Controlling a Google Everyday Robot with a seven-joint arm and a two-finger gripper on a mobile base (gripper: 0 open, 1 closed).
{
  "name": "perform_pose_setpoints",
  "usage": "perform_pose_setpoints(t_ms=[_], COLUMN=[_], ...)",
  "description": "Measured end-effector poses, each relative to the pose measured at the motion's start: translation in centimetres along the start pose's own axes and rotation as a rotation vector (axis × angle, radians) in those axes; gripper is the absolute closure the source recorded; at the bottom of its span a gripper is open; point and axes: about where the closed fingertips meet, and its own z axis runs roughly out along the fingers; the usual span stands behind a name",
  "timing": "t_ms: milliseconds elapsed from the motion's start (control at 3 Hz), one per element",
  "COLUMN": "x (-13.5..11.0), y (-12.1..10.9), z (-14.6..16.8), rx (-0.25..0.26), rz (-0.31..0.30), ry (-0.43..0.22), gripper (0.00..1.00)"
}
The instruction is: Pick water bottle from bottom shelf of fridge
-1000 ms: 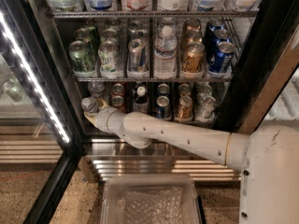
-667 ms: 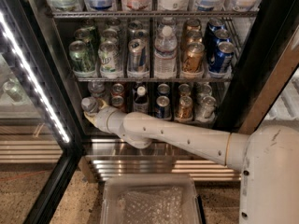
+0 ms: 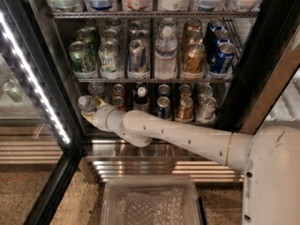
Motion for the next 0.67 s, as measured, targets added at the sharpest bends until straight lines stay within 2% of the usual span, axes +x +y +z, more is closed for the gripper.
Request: perform_pose_setpoints(t_ms=[333,667], x=[-0.8,-2.5], y=[0.6,1.7], z=[-0.6,-3.9], rx=[-0.014,-0.061], rz=[-0.026,0.036], ry=[-0.013,-0.057], gripper=[1.00,1.00])
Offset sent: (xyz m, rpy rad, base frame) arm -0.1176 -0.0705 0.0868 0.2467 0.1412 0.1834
